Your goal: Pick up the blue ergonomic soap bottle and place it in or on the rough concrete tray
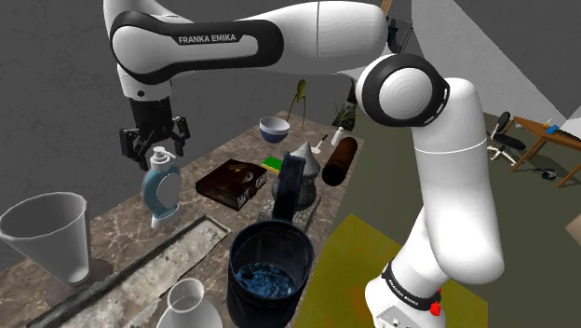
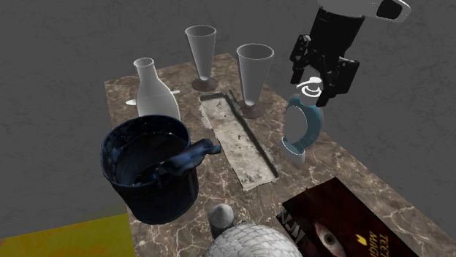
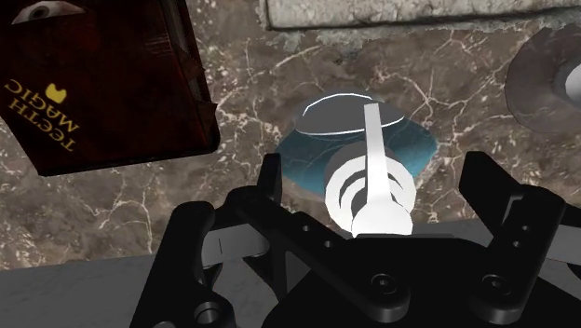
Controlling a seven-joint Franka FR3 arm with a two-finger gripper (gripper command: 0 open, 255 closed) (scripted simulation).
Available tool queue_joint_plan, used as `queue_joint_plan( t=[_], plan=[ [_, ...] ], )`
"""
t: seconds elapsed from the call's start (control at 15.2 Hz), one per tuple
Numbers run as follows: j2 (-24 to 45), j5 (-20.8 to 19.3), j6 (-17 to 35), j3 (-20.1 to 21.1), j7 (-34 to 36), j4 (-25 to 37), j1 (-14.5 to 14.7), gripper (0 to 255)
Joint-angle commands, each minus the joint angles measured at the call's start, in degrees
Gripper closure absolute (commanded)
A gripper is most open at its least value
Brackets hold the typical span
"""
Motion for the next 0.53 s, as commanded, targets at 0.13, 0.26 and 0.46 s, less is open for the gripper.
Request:
queue_joint_plan(
  t=[0.13,0.26,0.46],
  plan=[
    [0.0,0.0,0.0,0.0,0.0,0.0,0.0,255],
    [0.0,0.0,0.0,0.0,0.0,0.0,0.0,255],
    [0.0,0.0,0.0,0.0,0.0,0.0,0.0,255]
  ],
)
